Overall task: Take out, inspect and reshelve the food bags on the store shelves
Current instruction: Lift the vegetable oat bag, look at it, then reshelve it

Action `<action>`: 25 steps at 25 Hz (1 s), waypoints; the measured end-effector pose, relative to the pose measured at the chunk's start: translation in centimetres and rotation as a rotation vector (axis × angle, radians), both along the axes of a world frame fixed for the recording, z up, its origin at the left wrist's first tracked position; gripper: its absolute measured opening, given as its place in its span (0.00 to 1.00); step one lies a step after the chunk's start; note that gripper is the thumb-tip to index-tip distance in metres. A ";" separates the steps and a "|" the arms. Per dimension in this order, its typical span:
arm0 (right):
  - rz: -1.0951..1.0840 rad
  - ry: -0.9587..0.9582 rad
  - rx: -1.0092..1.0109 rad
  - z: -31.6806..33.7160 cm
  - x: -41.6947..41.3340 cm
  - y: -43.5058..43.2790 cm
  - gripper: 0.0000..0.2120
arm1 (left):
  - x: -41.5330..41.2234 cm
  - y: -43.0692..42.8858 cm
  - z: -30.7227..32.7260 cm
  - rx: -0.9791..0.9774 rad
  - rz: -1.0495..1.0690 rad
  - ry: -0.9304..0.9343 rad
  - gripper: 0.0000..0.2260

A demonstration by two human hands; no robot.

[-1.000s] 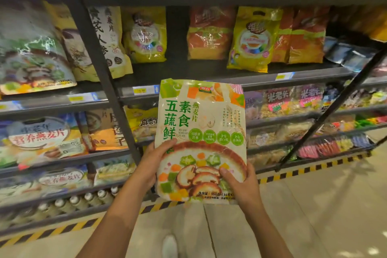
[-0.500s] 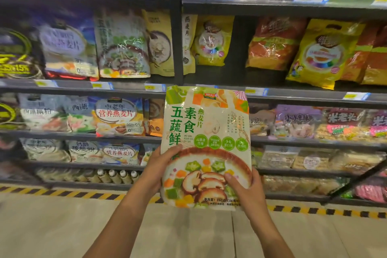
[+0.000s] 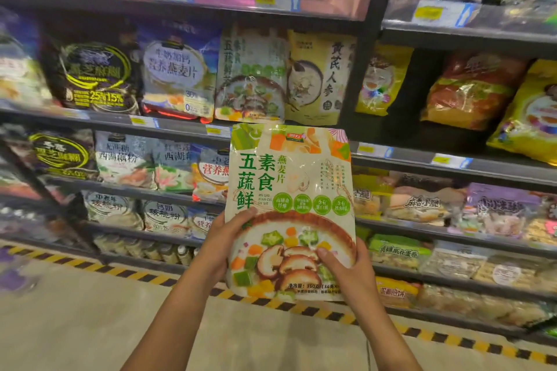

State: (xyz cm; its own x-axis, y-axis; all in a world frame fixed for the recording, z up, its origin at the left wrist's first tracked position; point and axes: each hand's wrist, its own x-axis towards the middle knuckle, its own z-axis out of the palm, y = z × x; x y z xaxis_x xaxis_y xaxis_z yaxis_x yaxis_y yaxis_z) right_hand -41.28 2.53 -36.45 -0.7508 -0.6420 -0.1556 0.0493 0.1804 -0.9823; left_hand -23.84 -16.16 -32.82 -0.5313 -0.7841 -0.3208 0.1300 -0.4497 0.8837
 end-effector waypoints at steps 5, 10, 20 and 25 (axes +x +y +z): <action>0.006 0.014 -0.010 0.2 4.9 -7.4 0.32 | 4.6 -7.6 0.0 -0.021 0.008 0.005 0.21; -0.027 0.006 -0.027 0.9 7.5 -13.2 0.36 | 6.9 -13.4 0.1 -0.040 -0.024 -0.004 0.20; -0.068 0.042 -0.072 3.6 4.1 -22.4 0.36 | 1.9 -23.5 2.9 -0.076 -0.044 0.039 0.17; -0.075 0.059 -0.103 5.6 -0.3 -28.1 0.29 | -2.5 -28.9 5.1 -0.084 -0.040 0.075 0.12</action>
